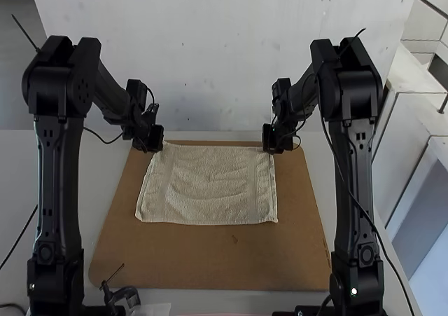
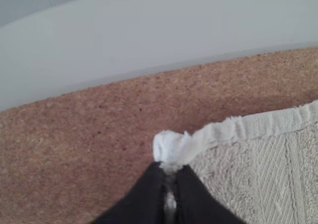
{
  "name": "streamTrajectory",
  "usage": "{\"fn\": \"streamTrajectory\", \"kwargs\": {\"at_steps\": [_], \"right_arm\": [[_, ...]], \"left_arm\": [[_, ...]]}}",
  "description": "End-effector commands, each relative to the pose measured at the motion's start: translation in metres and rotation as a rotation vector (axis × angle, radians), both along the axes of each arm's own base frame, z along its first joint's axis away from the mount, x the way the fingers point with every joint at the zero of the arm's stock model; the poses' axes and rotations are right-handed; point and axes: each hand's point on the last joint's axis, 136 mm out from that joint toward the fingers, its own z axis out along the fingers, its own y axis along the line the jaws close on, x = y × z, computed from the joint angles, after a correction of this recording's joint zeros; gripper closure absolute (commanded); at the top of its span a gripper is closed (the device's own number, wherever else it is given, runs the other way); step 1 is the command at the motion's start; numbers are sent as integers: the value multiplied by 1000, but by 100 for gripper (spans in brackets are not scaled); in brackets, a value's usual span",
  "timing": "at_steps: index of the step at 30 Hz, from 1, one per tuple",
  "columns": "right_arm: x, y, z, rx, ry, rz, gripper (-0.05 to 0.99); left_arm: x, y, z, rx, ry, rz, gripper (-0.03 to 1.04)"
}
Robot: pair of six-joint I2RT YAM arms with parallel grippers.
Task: Fold the towel.
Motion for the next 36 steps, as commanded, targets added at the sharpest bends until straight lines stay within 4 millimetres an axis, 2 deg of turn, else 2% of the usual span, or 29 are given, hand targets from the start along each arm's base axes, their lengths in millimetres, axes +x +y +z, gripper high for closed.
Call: {"fn": "streamTrajectory", "kwargs": {"at_steps": [1,11,14,20,24,36], "right_arm": [[-12,9,-5,11,21,25,91],[-10,9,3,15,-1,24,91],[-8,6,6,18,-14,18,91],[-4,1,19,26,-40,2,91],[-1,0,35,33,-77,-1,91],[-4,0,62,42,-123,0,92]], "left_arm": [[7,6,-8,-10,5,14,99],[7,6,-3,-10,-8,13,99],[10,7,6,-11,-26,13,99],[12,11,19,-15,-48,24,99],[11,13,27,-15,-62,28,99],[4,16,51,-12,-99,26,99]]}}
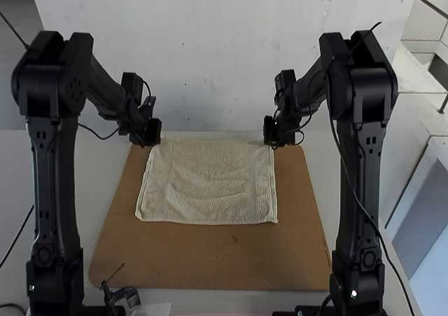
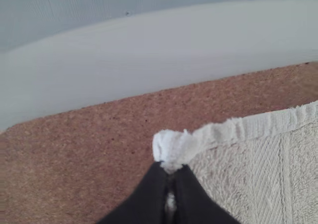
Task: Fold the towel.
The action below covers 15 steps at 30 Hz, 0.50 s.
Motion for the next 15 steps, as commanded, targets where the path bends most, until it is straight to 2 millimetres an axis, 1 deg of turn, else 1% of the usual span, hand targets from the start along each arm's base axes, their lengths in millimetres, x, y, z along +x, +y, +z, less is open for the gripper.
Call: {"fn": "streamTrajectory", "kwargs": {"at_steps": [1,3,4,5,9,11,14,15], "right_arm": [[2,-2,24,14,-47,-8,92],[-1,-1,30,16,-55,-8,92],[-2,-2,32,16,-59,-7,92],[-3,-2,37,18,-66,-7,92],[-10,-4,46,20,-80,-8,92],[-15,-4,54,22,-92,-5,92],[-24,-4,58,26,-94,0,92],[-27,-4,58,26,-91,2,92]], "left_arm": [[3,11,24,5,-51,17,99],[-2,11,29,7,-55,13,99],[-5,12,27,8,-51,14,99],[-7,12,32,12,-60,9,99],[-16,14,41,16,-71,6,99],[-23,16,41,17,-67,8,99],[-31,15,42,18,-62,5,99],[-33,15,47,20,-71,0,99]]}}
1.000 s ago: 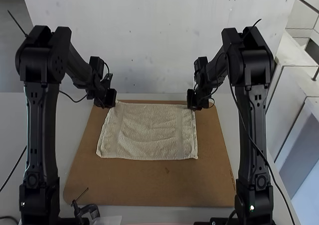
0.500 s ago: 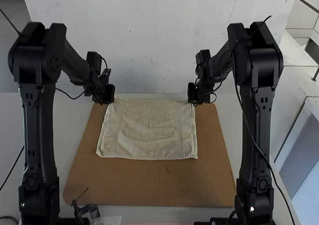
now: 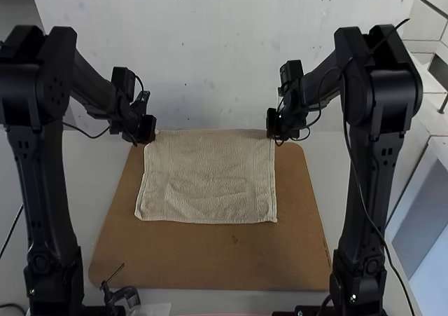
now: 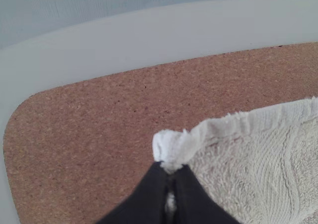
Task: Fold the towel.
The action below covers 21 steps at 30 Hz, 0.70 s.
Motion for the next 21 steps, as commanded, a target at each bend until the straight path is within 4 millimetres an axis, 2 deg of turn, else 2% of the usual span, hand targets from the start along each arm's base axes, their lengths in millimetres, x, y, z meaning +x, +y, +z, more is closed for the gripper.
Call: {"fn": "streamTrajectory", "kwargs": {"at_steps": [1,9,21], "right_arm": [[-7,-1,20,6,-38,-3,92],[-35,-1,29,11,-45,14,92],[-75,1,51,23,-64,36,92]], "left_arm": [[-6,7,23,16,-49,-1,99],[-29,6,42,24,-82,-15,99],[-67,8,60,31,-119,-25,99]]}}
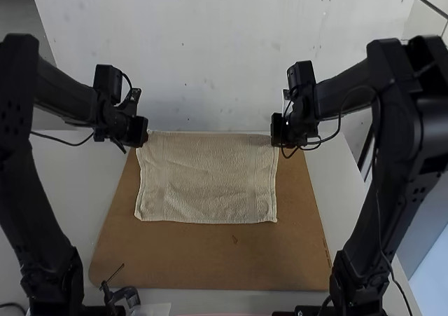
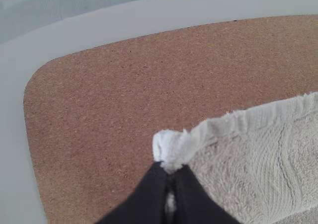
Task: Fold the towel.
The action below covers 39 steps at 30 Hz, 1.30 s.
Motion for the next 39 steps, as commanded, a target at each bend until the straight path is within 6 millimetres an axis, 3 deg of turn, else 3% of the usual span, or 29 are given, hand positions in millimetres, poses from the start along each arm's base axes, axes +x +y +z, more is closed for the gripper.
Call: {"fn": "streamTrajectory", "kwargs": {"at_steps": [1,16,22,32,39], "right_arm": [[-9,1,16,6,-37,2,92],[-64,-7,18,0,-12,13,92],[-82,-12,10,-7,13,12,92],[-104,-16,-15,-37,64,18,92],[-106,-17,-30,-77,85,26,92]], "left_arm": [[-8,5,16,18,-47,2,99],[-59,-3,14,17,-28,-24,99],[-76,-5,7,20,-8,-33,99],[-88,-6,3,23,5,-34,99],[-92,-2,-18,26,74,-22,99]]}}
